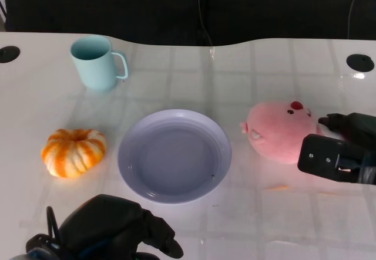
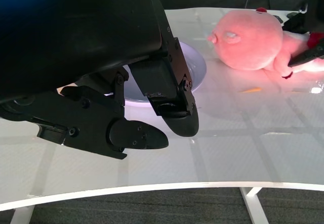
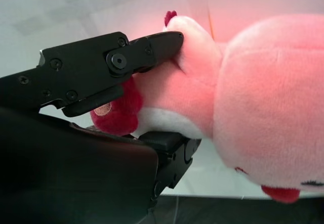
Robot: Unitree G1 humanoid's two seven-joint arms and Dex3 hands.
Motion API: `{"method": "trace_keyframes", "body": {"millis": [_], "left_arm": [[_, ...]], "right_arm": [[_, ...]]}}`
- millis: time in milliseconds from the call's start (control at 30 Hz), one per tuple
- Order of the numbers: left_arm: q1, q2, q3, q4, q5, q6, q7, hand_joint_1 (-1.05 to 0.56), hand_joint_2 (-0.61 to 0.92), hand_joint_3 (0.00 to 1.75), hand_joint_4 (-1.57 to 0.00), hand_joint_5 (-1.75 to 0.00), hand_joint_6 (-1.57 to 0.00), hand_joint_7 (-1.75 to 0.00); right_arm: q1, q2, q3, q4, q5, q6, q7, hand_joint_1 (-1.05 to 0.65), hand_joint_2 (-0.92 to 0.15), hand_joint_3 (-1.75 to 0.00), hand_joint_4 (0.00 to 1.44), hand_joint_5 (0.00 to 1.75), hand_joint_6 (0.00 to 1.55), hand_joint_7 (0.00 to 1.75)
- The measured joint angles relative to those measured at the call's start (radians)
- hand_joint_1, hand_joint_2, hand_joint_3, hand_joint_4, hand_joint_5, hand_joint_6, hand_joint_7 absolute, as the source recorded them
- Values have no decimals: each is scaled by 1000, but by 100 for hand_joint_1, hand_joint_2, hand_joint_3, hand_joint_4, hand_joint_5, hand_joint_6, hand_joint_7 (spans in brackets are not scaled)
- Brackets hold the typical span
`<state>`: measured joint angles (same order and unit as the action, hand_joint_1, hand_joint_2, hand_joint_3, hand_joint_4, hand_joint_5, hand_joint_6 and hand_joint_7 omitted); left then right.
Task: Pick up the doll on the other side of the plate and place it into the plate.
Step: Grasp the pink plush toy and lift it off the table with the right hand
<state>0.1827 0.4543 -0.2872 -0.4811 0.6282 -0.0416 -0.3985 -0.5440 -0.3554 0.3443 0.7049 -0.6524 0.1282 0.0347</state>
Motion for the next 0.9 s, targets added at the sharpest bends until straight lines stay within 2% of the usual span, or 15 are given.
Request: {"method": "trace_keyframes", "body": {"millis": [33, 67, 133, 167, 233, 267, 300, 367, 400, 433, 500, 567, 600, 700, 900], "left_arm": [[1, 0, 0, -2, 0, 3, -1, -25, 92, 27, -74, -130, -111, -1], [1, -1, 0, -4, 0, 6, -3, -25, 92, 27, -75, -130, -111, -1], [1, -1, 0, -7, -1, 6, -6, -24, 92, 26, -75, -131, -111, -1], [1, -1, 0, -8, -3, 6, -6, -24, 92, 26, -75, -131, -111, -1], [1, -1, 2, -10, -7, 6, -9, -25, 92, 26, -75, -131, -111, -1], [1, 0, 2, -13, -8, 7, -13, -25, 92, 26, -75, -131, -110, -1], [1, 0, 3, -17, -9, 9, -18, -24, 92, 25, -75, -131, -111, -1], [1, 0, 3, -23, -9, 15, -24, -25, 92, 24, -75, -131, -111, -1], [0, 0, 4, -25, -9, 16, -26, -25, 92, 24, -75, -131, -111, -1], [-1, 0, 4, -26, -9, 17, -27, -25, 92, 24, -76, -131, -111, -1], [-4, 1, 5, -26, -9, 16, -29, -24, 92, 23, -76, -131, -111, -1], [-8, 2, 5, -25, -8, 14, -29, -25, 92, 23, -76, -131, -111, -1], [-9, 2, 5, -24, -6, 14, -29, -26, 92, 23, -76, -131, -111, -1], [-9, 3, 5, -14, -1, 12, -29, -25, 92, 23, -77, -132, -112, -2], [-10, 3, 5, 18, -1, -19, -21, -23, 92, 23, -75, -130, -110, -1]], "right_arm": [[0, 9, -8, 15, 6, -12, -36, -16, -92, -11, 88, 91, 110, 6], [-1, 13, -10, 28, 12, -28, -68, -14, -91, -11, 87, 99, 116, 6], [0, 13, -10, 39, 15, -62, -109, -14, -90, -8, 89, 99, 124, 5], [1, 11, -10, 40, 16, -77, -121, -16, -90, -7, 91, 113, 131, 6], [7, 8, -10, 35, 15, -97, -151, -20, -91, -10, 90, 135, 135, 8], [13, 8, -10, 31, 14, -105, -174, -21, -90, -16, 88, 145, 135, 15], [19, 8, -10, 29, 14, -113, -196, -23, -83, -37, 83, 158, 114, 60], [31, 8, -11, 22, 15, -121, -229, -24, -65, -74, 79, 171, 84, 129], [36, 9, -14, 19, 17, -124, -239, -24, -60, -83, 79, 173, 79, 141], [41, 9, -16, 15, 20, -125, -245, -24, -55, -92, 77, 167, 78, 141], [53, 10, -23, -7, 28, -123, -256, -24, -50, -100, 78, 171, 80, 141], [70, 13, -42, -42, 45, -124, -264, -24, -38, -122, 86, 174, 78, 156], [77, 14, -52, -58, 54, -125, -270, -24, -36, -125, 86, 174, 78, 158], [100, 22, -84, -110, 86, -128, -279, -21, -33, -136, 91, 175, 77, 171], [148, 51, -132, -237, 156, -169, -277, -17, -32, -141, 93, 175, 79, 175]]}}
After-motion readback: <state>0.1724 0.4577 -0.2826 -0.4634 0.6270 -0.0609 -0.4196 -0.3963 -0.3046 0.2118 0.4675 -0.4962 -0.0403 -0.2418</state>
